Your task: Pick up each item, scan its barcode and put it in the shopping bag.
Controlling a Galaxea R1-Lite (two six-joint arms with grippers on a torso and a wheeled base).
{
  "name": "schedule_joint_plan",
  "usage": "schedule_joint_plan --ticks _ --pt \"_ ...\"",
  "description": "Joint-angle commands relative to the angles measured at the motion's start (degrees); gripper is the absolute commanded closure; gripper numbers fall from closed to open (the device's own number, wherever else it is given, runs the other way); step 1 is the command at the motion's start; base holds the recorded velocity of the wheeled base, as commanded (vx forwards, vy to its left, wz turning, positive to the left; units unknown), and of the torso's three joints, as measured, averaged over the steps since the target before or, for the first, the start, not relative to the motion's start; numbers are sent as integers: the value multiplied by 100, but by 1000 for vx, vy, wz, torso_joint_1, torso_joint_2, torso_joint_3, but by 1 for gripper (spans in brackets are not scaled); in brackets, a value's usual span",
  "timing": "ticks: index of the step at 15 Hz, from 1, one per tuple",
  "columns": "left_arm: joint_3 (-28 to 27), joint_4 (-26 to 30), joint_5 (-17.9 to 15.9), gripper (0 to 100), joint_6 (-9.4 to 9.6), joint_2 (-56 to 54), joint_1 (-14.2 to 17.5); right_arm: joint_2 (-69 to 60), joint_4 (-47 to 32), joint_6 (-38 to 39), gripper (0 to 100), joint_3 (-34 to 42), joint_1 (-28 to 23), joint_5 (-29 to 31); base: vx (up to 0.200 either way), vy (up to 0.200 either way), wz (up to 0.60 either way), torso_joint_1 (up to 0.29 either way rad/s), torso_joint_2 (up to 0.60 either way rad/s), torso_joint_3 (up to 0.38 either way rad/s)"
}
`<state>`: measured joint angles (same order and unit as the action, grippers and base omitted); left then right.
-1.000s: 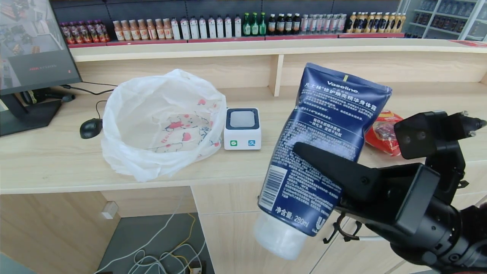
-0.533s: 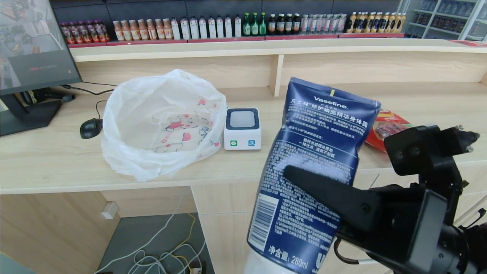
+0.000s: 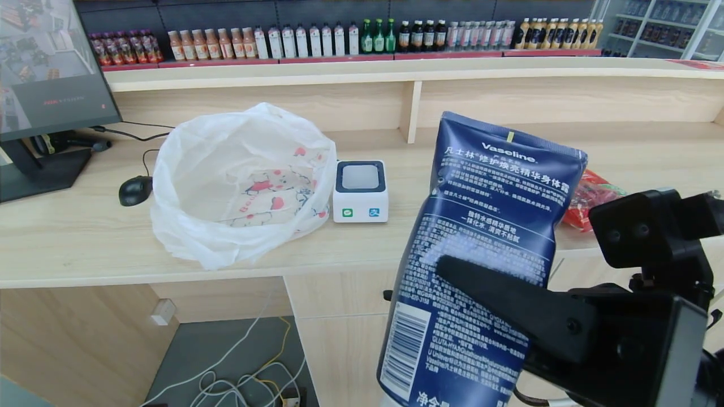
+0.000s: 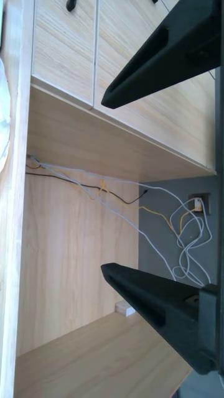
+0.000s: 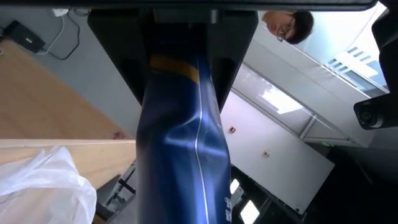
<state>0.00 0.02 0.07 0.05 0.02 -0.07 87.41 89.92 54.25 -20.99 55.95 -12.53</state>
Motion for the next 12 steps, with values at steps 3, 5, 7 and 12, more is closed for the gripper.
schedule_joint_plan --ticks 3,5,7,12 --pt "0 6 1 0 4 -2 -1 -22 8 -2 100 -28 3 -4 0 0 0 0 0 0" --pt "0 6 1 0 4 -2 -1 -22 8 -11 100 -28 3 -4 0 0 0 0 0 0" --pt "0 -2 1 0 -5 -2 -1 -48 8 -143 100 174 -14 -4 0 0 0 0 0 0" --pt "0 -2 1 0 -14 -2 -1 -470 8 -1558 100 473 -155 -4 0 0 0 0 0 0"
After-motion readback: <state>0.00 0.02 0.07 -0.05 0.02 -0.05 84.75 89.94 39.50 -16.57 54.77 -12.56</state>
